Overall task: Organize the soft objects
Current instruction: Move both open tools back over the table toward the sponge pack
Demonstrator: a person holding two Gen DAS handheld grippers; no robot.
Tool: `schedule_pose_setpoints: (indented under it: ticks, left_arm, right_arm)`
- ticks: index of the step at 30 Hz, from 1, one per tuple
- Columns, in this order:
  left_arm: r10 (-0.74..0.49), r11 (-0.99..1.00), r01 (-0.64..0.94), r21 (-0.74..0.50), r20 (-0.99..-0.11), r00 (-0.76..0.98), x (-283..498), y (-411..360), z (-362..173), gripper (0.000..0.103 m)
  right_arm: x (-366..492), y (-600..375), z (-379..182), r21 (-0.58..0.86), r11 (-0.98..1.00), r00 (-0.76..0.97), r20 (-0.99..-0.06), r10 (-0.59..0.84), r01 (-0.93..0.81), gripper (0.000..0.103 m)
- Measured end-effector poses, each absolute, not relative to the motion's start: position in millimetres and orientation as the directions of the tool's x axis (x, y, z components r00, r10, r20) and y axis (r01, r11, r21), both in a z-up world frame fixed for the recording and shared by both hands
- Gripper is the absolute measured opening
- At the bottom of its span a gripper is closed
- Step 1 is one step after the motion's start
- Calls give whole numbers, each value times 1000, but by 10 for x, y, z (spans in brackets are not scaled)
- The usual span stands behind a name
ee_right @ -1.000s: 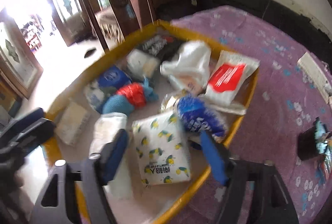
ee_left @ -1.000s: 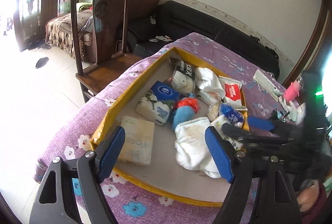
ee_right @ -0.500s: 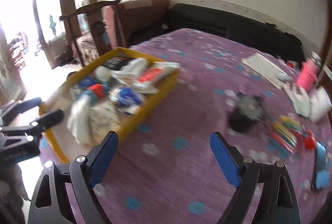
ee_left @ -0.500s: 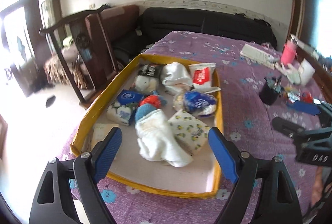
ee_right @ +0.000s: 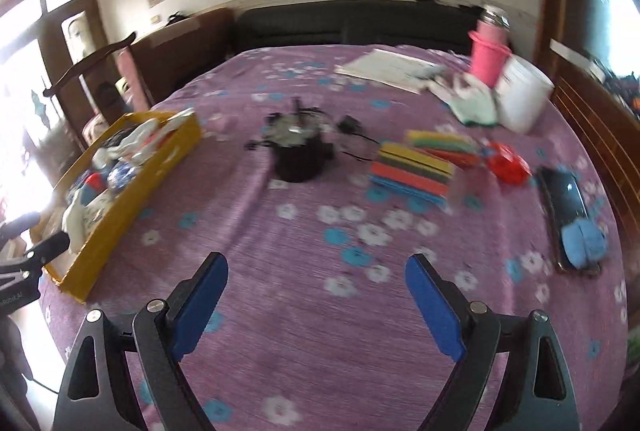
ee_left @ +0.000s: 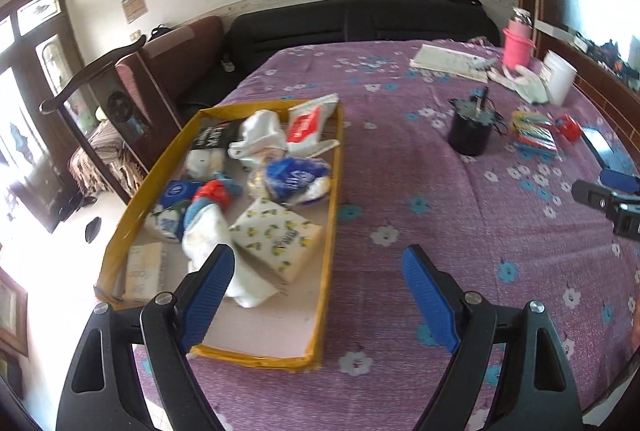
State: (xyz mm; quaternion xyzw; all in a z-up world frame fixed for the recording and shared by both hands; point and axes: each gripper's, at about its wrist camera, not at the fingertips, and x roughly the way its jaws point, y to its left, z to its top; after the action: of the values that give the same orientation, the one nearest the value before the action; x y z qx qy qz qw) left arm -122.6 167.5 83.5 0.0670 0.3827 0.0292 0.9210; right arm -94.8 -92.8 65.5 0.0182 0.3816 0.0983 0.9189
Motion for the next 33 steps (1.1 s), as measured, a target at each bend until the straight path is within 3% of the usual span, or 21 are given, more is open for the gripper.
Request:
schedule_pose_setpoints:
  ticks: [11, 20, 29, 33]
  left_arm:
    - [81, 983, 72, 171, -746, 661, -1077, 1331, 628, 86]
    - [-45, 982, 172, 76, -793, 607, -911, 1018, 395, 85]
    - [-146, 976, 214, -37, -843, 518, -740, 920, 83, 86]
    - [-155, 975, 218, -43, -836, 527, -748, 922, 83, 91]
  right_arm:
    - [-904, -1405, 491, 141, 987, 683, -713, 158, -81, 93]
    - [-777, -2060, 655, 175, 981, 717, -694, 64, 82, 93]
    - [-126, -2040, 643, 231, 971, 673, -728, 129, 64, 93]
    - [350, -1894, 609, 208, 976, 642, -758, 114, 72, 93]
